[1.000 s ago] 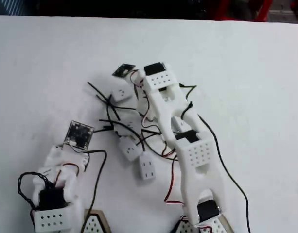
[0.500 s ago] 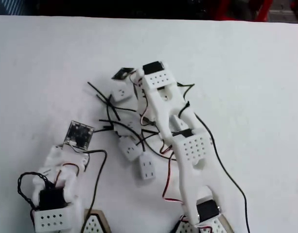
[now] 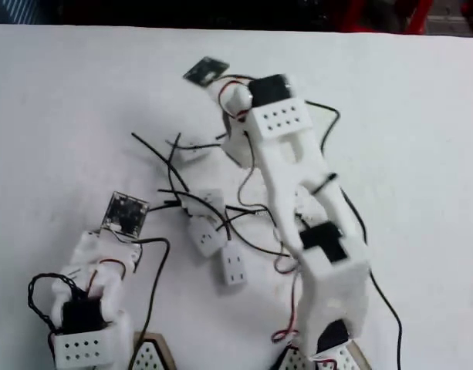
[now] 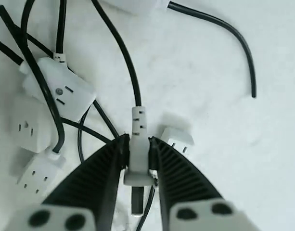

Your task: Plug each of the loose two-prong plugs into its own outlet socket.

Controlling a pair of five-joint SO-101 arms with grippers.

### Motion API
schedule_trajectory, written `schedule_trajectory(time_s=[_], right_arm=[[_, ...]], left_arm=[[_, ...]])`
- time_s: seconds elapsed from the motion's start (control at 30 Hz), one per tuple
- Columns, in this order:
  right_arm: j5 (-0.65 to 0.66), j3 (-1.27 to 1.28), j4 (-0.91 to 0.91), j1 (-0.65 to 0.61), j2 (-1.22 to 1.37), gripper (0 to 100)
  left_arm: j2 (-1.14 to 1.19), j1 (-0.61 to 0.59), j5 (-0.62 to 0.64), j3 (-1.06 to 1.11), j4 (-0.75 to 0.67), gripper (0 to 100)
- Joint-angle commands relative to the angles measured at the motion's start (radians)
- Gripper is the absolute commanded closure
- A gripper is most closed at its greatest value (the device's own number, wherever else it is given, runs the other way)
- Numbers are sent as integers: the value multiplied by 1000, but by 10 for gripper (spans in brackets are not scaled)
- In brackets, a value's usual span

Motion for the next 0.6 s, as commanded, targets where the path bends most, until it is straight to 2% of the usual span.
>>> schedule_trajectory(time_s=[0.0,0.3,0.47,0.57], right_arm=[[-74,89,4,2,-240,981],[-207,322,-48,-58,-687,981],[-299,580,-237,-101,-901,981],[-356,787,-389,-134,-1010,981]], left_arm=[[-5,-10,-6,-48,-20,838],[-5,-10,3,-52,-48,838],[-5,-7,186,-57,-181,835],[-5,-5,241,-110,-249,835]])
